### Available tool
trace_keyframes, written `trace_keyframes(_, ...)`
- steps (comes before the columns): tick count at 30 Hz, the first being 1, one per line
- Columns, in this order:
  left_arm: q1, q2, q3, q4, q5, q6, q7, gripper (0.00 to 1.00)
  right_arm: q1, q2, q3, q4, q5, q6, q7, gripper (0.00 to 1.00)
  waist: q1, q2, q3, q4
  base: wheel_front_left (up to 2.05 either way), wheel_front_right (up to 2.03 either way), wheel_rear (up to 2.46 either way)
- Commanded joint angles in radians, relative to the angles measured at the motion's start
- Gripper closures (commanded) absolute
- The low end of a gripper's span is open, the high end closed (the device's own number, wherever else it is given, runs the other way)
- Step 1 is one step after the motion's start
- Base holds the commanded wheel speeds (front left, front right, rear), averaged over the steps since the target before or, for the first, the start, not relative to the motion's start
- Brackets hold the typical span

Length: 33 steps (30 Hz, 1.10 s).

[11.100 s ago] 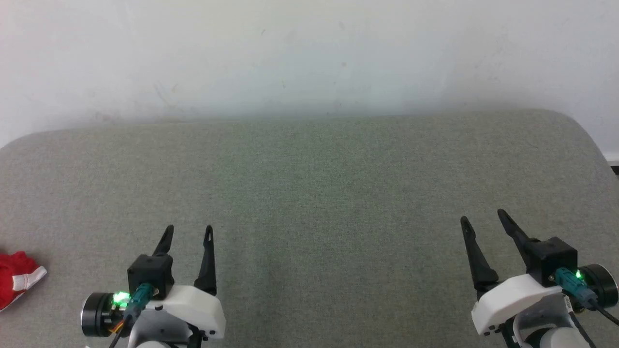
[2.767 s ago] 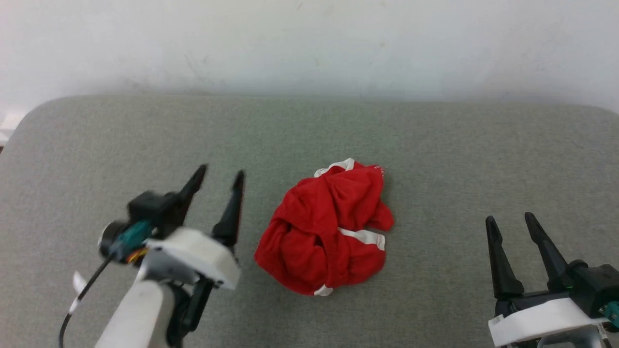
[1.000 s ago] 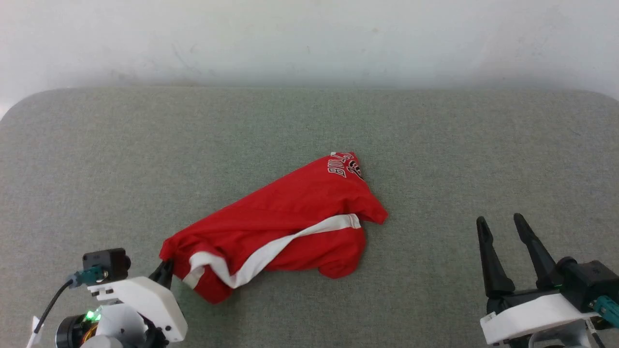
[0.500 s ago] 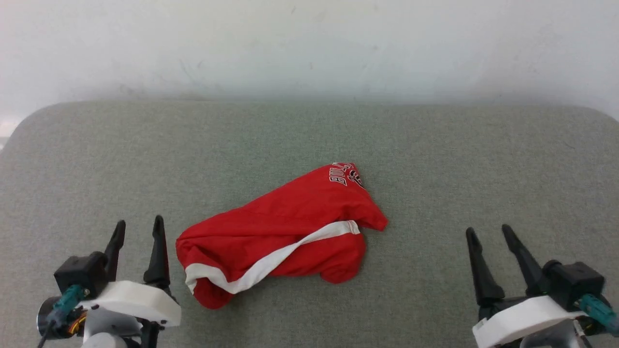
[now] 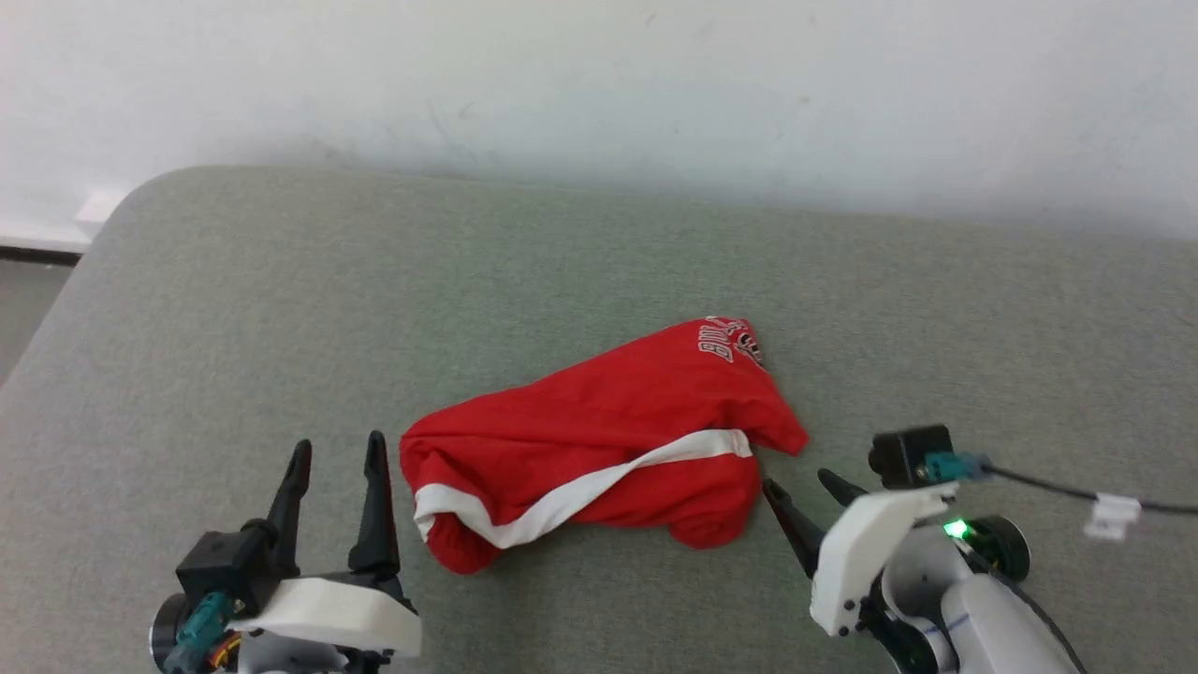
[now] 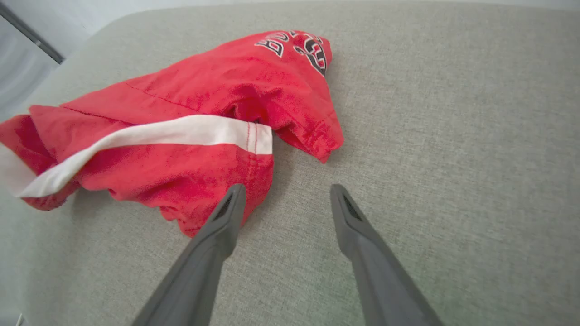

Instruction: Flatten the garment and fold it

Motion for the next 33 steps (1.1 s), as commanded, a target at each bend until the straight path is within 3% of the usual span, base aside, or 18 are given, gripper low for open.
trace_keyframes(1,-0.004,-0.021,0.000,-0.001,0.012,-0.009,-0.005,0.00,-0.066,0.001,0.010,0.067,0.007,-0.001,0.029,0.00,0.0000,-0.0002,0.016,0.044,0.00,0.00,0.00)
trace_keyframes(10,-0.021,-0.084,0.016,0.018,0.052,-0.056,-0.005,0.00,-0.228,0.001,0.103,0.345,0.078,-0.001,0.111,0.00,0.0000,-0.0002,0.040,0.110,0.00,0.00,0.00)
trace_keyframes(11,-0.022,-0.087,0.021,0.021,0.056,-0.061,-0.006,0.00,-0.232,0.001,0.115,0.367,0.094,-0.001,0.127,0.22,0.0000,-0.0002,0.042,0.114,0.00,0.00,0.00)
trace_keyframes(12,-0.024,-0.090,0.026,0.025,0.060,-0.065,-0.006,0.00,-0.235,0.001,0.130,0.387,0.107,-0.001,0.146,0.79,0.0000,-0.0002,0.044,0.117,0.00,0.00,0.00)
trace_keyframes(13,-0.024,-0.093,0.032,0.027,0.065,-0.069,-0.006,0.00,-0.237,0.001,0.141,0.404,0.118,-0.001,0.159,1.00,0.0000,-0.0002,0.044,0.118,0.00,0.00,0.00)
trace_keyframes(16,-0.022,-0.103,0.048,0.035,0.076,-0.078,-0.006,0.00,-0.240,-0.004,0.159,0.417,0.160,-0.001,0.166,1.00,0.0000,-0.0002,0.047,0.117,0.00,0.00,0.00)
trace_keyframes(22,-0.009,-0.114,0.067,0.044,0.097,-0.091,-0.006,0.00,-0.221,-0.061,0.129,0.331,0.186,-0.001,0.070,1.00,0.0000,-0.0002,0.041,0.098,0.00,0.00,0.00)
trace_keyframes(28,0.009,-0.117,0.087,0.050,0.120,-0.101,-0.006,0.00,-0.078,-0.139,-0.036,0.138,0.144,-0.001,-0.007,1.00,0.0000,-0.0002,0.030,0.055,0.00,0.00,0.00)
trace_keyframes(33,0.015,-0.120,0.095,0.055,0.134,-0.106,-0.006,0.00,0.089,-0.123,-0.225,-0.006,0.071,-0.001,0.022,1.00,0.0000,-0.0002,0.026,0.022,0.00,0.00,0.00)
